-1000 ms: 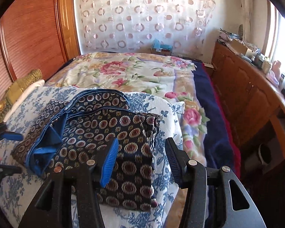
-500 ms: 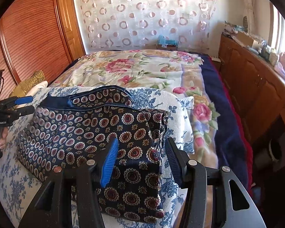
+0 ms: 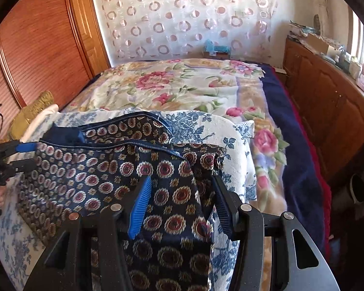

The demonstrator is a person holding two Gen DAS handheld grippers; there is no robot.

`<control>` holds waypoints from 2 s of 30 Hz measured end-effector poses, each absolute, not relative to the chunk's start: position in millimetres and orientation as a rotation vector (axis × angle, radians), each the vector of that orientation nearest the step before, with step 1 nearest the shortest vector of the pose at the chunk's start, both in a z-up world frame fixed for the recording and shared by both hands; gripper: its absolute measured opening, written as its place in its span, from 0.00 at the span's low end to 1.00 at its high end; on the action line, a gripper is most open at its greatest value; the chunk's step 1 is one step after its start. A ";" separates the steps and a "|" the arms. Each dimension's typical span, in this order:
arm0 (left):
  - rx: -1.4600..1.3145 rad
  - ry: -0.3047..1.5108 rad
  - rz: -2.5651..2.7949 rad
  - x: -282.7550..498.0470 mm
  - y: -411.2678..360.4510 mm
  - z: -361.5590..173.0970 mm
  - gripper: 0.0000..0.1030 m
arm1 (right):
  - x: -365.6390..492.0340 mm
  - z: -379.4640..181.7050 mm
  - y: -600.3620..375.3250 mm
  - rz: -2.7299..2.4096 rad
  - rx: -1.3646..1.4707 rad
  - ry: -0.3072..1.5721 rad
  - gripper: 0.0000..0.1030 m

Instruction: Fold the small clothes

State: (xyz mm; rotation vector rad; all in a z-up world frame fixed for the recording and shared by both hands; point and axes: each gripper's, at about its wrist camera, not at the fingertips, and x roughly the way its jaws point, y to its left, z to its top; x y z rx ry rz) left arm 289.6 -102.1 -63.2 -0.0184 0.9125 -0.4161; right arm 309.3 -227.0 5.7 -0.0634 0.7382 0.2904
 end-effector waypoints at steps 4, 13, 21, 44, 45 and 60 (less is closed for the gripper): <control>-0.037 0.916 -0.411 290.3 -100.1 -65.0 0.76 | 302.7 5.4 -227.1 0.285 -0.084 0.696 0.05; -0.060 0.915 -0.423 298.8 -97.9 -66.3 0.76 | 293.5 3.0 -237.2 0.225 -0.037 0.663 0.03; -0.125 0.962 -0.459 314.8 -100.7 -76.1 0.60 | 307.2 7.0 -238.1 0.230 -0.022 0.715 0.52; -0.104 0.905 -0.573 310.5 -117.5 -59.8 0.07 | 305.0 21.1 -233.9 0.348 -0.067 0.676 0.10; -0.103 0.891 -0.582 307.1 -118.4 -55.2 0.06 | 300.4 25.0 -233.8 0.346 -0.068 0.655 0.10; -0.145 0.625 -0.523 243.1 -54.2 30.0 0.06 | 252.0 116.0 -165.7 0.463 -0.191 0.369 0.09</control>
